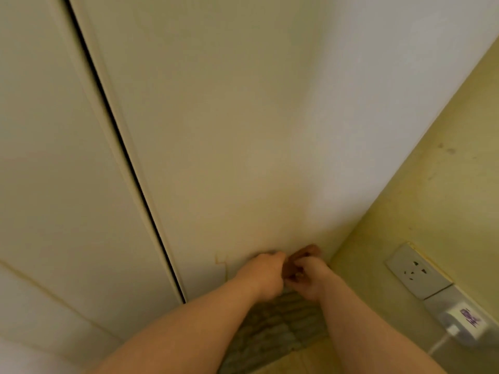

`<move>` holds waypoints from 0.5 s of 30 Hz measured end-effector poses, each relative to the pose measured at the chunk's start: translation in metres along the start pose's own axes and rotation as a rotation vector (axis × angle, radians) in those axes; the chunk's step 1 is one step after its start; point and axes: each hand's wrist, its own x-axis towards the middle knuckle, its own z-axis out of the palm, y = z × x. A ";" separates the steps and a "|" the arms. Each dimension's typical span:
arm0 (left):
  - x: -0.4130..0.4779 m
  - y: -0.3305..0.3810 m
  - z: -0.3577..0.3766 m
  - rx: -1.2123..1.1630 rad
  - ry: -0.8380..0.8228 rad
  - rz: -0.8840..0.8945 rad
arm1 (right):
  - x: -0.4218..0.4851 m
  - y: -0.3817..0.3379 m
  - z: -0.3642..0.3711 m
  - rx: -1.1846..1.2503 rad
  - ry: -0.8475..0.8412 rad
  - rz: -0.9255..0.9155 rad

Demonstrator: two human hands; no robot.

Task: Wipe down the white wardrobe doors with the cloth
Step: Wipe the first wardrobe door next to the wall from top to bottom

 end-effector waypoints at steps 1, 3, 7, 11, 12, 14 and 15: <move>0.001 0.003 0.001 0.004 -0.007 -0.003 | 0.000 0.004 0.000 0.033 -0.017 0.025; 0.003 0.007 0.002 0.005 -0.027 -0.006 | 0.006 -0.002 -0.003 0.095 0.013 -0.088; 0.008 0.012 0.004 -0.033 -0.050 -0.020 | 0.013 -0.037 -0.025 0.282 0.117 -0.428; 0.010 0.018 0.008 -0.038 -0.068 0.007 | 0.030 -0.025 -0.015 0.335 0.131 -0.235; 0.009 0.015 0.010 -0.039 -0.073 0.008 | 0.035 -0.010 -0.008 0.317 0.133 -0.156; 0.009 0.012 0.014 -0.033 -0.079 0.008 | 0.044 0.008 -0.001 0.282 0.127 -0.050; 0.010 0.008 0.016 -0.030 -0.084 0.003 | 0.050 0.012 -0.001 0.277 0.134 -0.033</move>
